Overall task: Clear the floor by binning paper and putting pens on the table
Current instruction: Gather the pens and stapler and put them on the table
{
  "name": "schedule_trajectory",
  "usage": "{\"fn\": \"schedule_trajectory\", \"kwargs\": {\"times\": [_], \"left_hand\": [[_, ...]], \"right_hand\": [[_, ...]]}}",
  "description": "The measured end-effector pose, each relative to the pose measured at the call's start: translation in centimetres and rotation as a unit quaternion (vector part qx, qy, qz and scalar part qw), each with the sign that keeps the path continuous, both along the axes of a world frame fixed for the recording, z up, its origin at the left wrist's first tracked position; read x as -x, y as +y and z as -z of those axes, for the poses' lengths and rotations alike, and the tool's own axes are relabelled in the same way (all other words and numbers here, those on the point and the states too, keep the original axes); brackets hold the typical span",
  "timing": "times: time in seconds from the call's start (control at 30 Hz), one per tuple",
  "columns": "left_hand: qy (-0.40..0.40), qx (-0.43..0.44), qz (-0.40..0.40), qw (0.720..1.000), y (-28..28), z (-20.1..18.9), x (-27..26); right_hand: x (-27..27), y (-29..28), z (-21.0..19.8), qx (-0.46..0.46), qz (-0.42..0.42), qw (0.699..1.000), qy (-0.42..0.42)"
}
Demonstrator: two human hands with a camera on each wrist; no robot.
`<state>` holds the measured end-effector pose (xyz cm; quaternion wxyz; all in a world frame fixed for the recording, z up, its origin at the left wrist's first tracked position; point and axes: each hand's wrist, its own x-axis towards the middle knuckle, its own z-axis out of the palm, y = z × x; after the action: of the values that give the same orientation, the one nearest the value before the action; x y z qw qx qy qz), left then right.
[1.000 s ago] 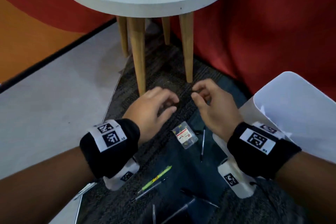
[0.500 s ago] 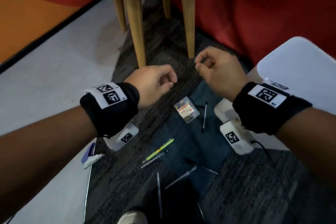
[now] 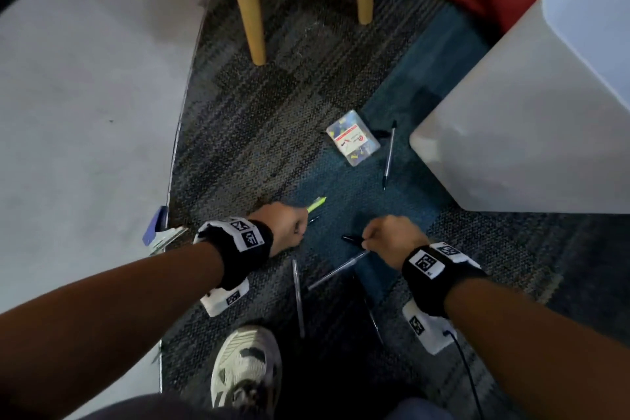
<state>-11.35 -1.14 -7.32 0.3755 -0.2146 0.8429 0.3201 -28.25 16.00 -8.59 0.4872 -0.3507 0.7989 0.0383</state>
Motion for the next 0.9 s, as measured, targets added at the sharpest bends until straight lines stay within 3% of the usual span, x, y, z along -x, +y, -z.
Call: {"fn": "schedule_trajectory", "kwargs": {"times": [0.17,0.37,0.57,0.67,0.9], "left_hand": [[0.008,0.031,0.046,0.998,1.4,1.9,-0.9],[-0.01,0.071,0.079,0.994,0.9,2.2,0.1],[0.002,0.094,0.081,0.992,1.9,2.2,0.1],[0.015,0.105,0.076,0.991,2.3,2.2,-0.3],[-0.003,0.135,0.072,0.988,2.9,2.0,0.3]], "right_hand": [[-0.8,1.3,2.0,-0.008,0.085,0.996,0.039],[-1.6,2.4,1.7,0.017,0.02,0.998,0.057],[-2.5,3.0,1.0,0.081,0.097,0.992,0.026],[-3.1,4.1,0.9,0.071,0.076,0.995,-0.002],[-4.7,4.6,1.4,-0.052,-0.023,0.998,-0.016]]}}
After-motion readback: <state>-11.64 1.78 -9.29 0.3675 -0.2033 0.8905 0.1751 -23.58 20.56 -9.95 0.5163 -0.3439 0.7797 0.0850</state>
